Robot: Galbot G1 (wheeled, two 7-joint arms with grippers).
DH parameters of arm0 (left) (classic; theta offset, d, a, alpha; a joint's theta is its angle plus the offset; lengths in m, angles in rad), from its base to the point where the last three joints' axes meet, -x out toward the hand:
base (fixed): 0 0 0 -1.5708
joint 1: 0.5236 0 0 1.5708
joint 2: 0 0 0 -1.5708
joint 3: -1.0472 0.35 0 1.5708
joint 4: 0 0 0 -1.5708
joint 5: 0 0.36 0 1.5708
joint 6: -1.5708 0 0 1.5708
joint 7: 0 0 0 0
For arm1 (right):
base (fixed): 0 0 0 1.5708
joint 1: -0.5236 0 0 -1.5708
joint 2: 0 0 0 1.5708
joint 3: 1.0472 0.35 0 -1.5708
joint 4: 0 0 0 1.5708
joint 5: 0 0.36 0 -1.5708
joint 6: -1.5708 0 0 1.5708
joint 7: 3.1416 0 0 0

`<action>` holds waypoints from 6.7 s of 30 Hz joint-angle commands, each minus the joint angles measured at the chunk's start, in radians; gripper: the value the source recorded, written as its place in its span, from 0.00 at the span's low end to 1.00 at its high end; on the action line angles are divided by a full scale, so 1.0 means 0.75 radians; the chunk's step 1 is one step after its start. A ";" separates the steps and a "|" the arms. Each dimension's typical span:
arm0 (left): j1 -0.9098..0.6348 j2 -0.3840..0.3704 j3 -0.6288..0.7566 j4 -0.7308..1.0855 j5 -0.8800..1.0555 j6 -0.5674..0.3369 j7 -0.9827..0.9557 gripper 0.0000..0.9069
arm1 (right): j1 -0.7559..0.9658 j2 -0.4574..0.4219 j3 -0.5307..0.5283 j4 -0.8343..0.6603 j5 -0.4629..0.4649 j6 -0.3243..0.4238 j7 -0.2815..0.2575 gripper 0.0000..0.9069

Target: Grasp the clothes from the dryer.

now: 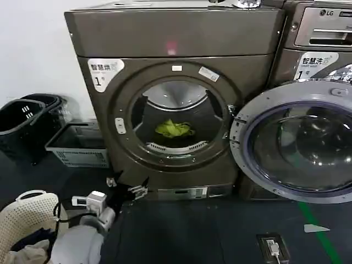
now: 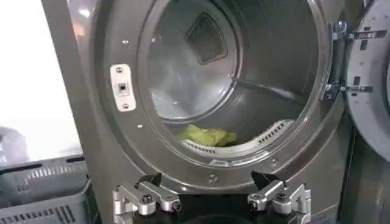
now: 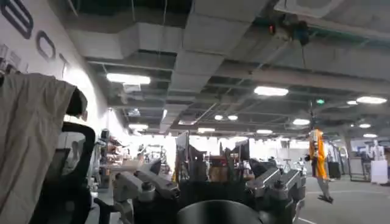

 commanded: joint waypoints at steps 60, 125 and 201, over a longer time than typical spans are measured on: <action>-0.010 -0.009 -0.002 0.012 -0.010 0.065 -0.051 1.00 | -0.011 0.014 0.015 -0.035 0.111 0.077 0.039 1.00; -0.013 -0.022 0.016 0.067 0.011 0.065 -0.059 1.00 | 0.017 0.019 -0.059 -0.062 0.066 0.116 0.042 1.00; -0.839 0.015 -0.084 1.151 1.789 -1.255 1.304 1.00 | 0.092 0.029 -0.231 0.037 0.005 0.152 0.050 1.00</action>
